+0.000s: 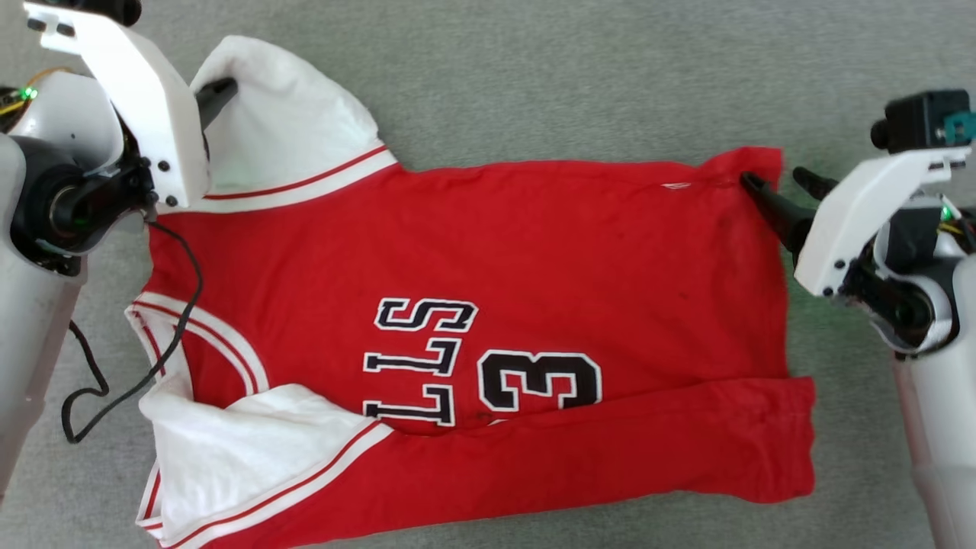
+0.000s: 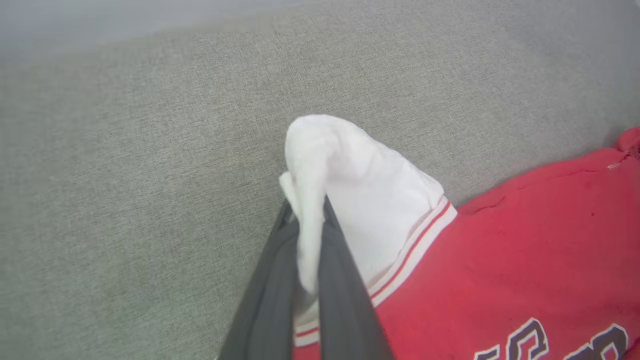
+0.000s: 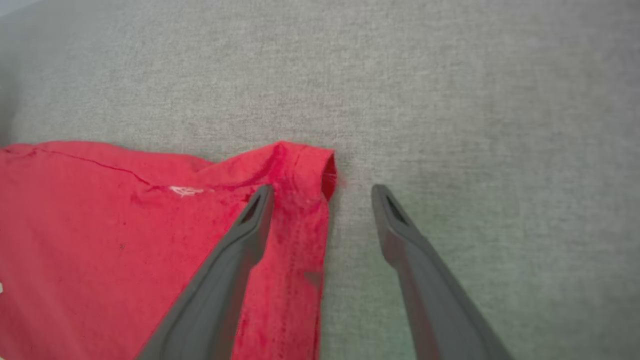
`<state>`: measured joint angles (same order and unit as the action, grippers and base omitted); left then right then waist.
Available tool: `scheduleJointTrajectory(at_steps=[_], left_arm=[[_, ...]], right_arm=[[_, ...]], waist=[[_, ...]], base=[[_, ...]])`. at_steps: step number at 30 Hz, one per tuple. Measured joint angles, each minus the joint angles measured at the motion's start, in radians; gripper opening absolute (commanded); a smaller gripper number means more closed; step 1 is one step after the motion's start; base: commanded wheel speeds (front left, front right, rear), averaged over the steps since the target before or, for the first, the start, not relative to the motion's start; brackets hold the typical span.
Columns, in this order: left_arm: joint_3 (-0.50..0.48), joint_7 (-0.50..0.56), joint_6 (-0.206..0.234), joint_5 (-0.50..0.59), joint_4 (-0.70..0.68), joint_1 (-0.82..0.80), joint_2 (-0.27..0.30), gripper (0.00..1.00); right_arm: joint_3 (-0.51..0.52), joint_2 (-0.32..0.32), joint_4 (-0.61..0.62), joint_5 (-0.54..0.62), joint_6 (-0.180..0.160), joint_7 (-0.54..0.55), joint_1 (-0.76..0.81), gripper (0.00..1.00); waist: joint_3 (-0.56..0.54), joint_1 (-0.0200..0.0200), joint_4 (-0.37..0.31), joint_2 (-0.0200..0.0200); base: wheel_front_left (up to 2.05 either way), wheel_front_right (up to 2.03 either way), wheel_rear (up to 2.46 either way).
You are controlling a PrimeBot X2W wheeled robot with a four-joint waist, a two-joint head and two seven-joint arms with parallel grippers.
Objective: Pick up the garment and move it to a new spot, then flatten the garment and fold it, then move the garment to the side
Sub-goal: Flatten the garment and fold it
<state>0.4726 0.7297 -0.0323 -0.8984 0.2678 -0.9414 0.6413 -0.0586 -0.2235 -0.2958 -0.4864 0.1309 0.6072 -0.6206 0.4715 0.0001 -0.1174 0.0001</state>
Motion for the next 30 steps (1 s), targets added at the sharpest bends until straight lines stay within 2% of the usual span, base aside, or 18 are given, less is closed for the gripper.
scheduleJointTrajectory(at_steps=[6,7,9,12,15,21,25,30], left_arm=[[0.006,-0.027,-0.012,0.008,-0.028,-0.005,-0.007,0.0],[0.006,-0.032,-0.012,0.008,-0.03,-0.003,-0.007,0.0],[0.002,-0.049,-0.017,0.007,-0.032,0.004,-0.006,0.0],[-0.003,-0.077,-0.022,0.006,-0.031,0.019,-0.007,0.0],[-0.015,-0.121,-0.028,0.005,-0.029,0.04,-0.009,0.0],[-0.044,-0.214,-0.028,-0.007,-0.058,0.139,-0.003,0.0],[-0.064,-0.273,-0.002,-0.018,-0.109,0.262,0.014,0.0],[-0.087,-0.334,0.052,-0.049,-0.17,0.471,0.024,0.0]], right_arm=[[-0.016,-0.016,-0.124,0.006,0.0,0.15,-0.109,1.0],[-0.016,-0.018,-0.137,0.013,0.001,0.18,-0.124,0.58],[-0.013,-0.019,-0.157,0.022,0.001,0.227,-0.147,0.0],[-0.014,-0.022,-0.161,0.036,0.0,0.247,-0.159,0.0],[-0.014,-0.024,-0.142,0.052,0.0,0.214,-0.156,0.0],[0.013,-0.032,-0.018,0.05,0.0,0.141,-0.097,0.0],[0.03,-0.029,0.064,0.045,0.0,0.115,0.021,0.0],[0.059,-0.011,0.122,0.034,0.0,0.1,0.198,0.0]], waist=[[0.036,-0.0001,0.041,0.0],[0.039,-0.0001,0.046,0.0],[0.04,-0.0001,0.053,0.0],[0.033,-0.0001,0.058,0.0],[0.014,0.0,0.061,0.0],[-0.055,0.0,0.07,0.0],[-0.115,0.0,0.075,0.0],[-0.188,-0.0001,0.082,0.0]], base=[[0.0,0.0,0.0],[0.0,0.0,0.0],[0.0,0.0,0.0],[0.0,0.0,0.0],[0.0,0.0,0.0],[0.0,0.0,0.0],[0.0,0.0,0.0],[0.0,0.0,0.0]])
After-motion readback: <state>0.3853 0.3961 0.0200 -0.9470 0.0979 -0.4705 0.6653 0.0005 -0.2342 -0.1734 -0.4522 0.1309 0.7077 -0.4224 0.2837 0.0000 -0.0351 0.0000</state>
